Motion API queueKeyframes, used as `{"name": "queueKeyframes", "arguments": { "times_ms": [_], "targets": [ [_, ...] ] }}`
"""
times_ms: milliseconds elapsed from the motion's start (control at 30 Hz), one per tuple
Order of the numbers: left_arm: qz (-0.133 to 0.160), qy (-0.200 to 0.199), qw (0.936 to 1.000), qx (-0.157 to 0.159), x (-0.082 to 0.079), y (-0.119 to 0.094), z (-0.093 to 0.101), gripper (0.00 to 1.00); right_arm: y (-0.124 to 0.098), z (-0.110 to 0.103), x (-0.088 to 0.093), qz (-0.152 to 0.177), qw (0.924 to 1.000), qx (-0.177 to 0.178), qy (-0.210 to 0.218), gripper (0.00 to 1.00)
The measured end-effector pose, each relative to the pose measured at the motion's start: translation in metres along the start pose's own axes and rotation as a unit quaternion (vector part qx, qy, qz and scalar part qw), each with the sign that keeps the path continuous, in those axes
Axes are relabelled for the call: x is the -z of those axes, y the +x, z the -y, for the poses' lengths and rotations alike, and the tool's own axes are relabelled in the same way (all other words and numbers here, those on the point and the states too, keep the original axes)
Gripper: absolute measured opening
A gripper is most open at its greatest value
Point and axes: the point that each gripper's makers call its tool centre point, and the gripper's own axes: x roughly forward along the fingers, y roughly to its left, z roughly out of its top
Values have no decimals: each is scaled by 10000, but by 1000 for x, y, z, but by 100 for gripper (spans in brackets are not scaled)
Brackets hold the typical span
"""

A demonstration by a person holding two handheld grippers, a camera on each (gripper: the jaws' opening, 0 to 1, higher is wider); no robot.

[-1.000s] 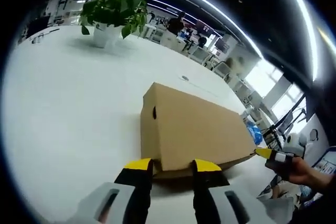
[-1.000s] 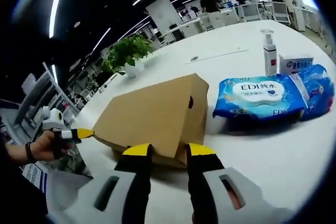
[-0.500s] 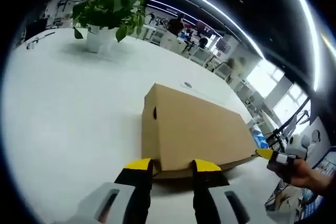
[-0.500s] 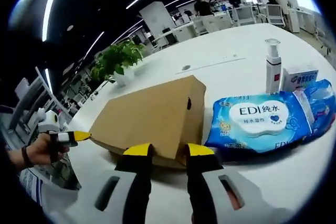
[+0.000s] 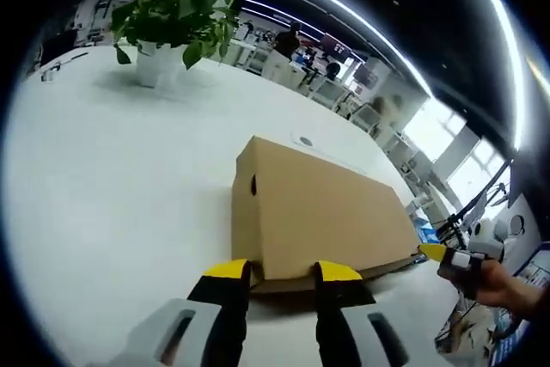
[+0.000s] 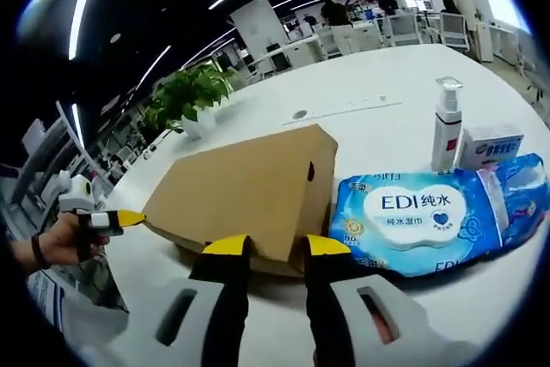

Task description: Operate the shoe box by opening the lid, removing the specified soft item, and placing it in the target area until the item is outside and the box remains undamaged.

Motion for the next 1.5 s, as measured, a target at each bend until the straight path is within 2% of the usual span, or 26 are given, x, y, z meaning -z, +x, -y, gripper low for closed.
{"name": "queueKeyframes", "arguments": {
  "times_ms": [300, 367, 500, 567, 733, 833, 1100, 1333, 1500],
  "targets": [
    [47, -33, 10000, -1, 1, -2, 1, 30, -1, 4, -2, -25, 9999, -95, 61, 23],
    [65, -38, 10000, 36, 3, -4, 2, 30, -6, 5, -4, 25, 10000, -46, -67, 23],
    [300, 287, 9991, 106, 0, -20, 10, 36, -24, 13, -5, 114, 9988, -85, -470, 30],
    [360, 384, 9986, 93, 0, -27, 12, 37, -39, 18, -3, 113, 9966, -23, -810, 32],
    [486, 672, 9965, 82, 0, -47, 20, 39, -70, 40, 16, -13, 9937, 129, -1113, 35],
    [504, 787, 9956, 70, 5, -56, 28, 39, -88, 45, 22, -2, 9931, 202, -1156, 37],
    [453, 1026, 9937, 26, 24, -72, 51, 40, -122, 55, 22, 230, 9936, 336, -1058, 38],
    [501, 973, 9939, -107, 33, -85, 56, 41, -140, 52, 22, 376, 9933, 342, -1037, 39],
    [489, 891, 9946, -199, 39, -89, 52, 41, -148, 47, 22, 460, 9935, 323, -993, 39]
  ]
}}
